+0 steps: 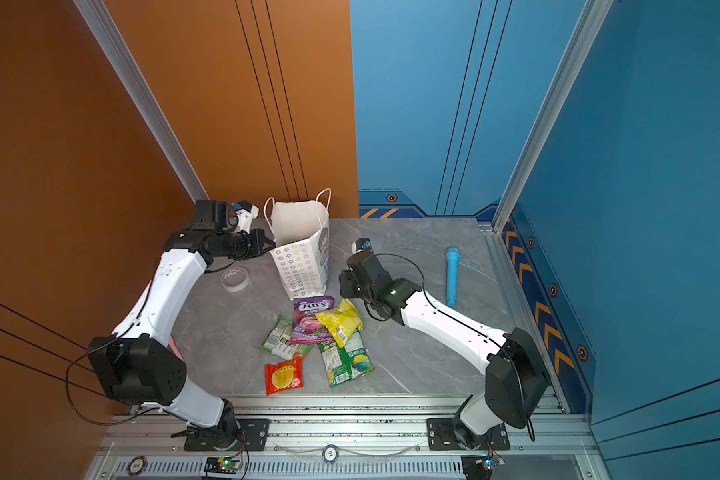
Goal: Place the snacks into the paper bag
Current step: 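Move the right gripper back toward the loose snack bags on the table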
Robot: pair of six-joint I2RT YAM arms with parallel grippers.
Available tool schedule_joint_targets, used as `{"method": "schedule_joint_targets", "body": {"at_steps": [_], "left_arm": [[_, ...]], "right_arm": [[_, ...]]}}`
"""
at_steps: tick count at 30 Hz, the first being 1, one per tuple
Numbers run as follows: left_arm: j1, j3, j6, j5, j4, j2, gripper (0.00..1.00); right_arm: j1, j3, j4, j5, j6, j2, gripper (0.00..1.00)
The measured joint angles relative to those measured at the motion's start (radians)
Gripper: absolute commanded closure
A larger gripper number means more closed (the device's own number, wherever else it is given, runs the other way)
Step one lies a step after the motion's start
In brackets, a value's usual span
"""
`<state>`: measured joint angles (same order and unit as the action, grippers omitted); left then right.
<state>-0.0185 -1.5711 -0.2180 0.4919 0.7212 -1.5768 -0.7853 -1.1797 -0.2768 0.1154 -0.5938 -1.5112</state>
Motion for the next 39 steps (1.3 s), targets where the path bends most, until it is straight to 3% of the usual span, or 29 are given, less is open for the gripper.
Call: {"method": "schedule_joint_targets", "body": {"at_steps": [22,39], "left_arm": [[0.000,0.000,0.000,0.000,0.000,-0.001,0.98],[0.000,0.000,0.000,0.000,0.000,-0.001,0.98]], "right_arm": [[-0.097,0.106,-0.037,-0.089,-0.144,-0.136,0.47],[0.076,0.142,0.061,-0.201,-0.158,-0.214,0.46]]}}
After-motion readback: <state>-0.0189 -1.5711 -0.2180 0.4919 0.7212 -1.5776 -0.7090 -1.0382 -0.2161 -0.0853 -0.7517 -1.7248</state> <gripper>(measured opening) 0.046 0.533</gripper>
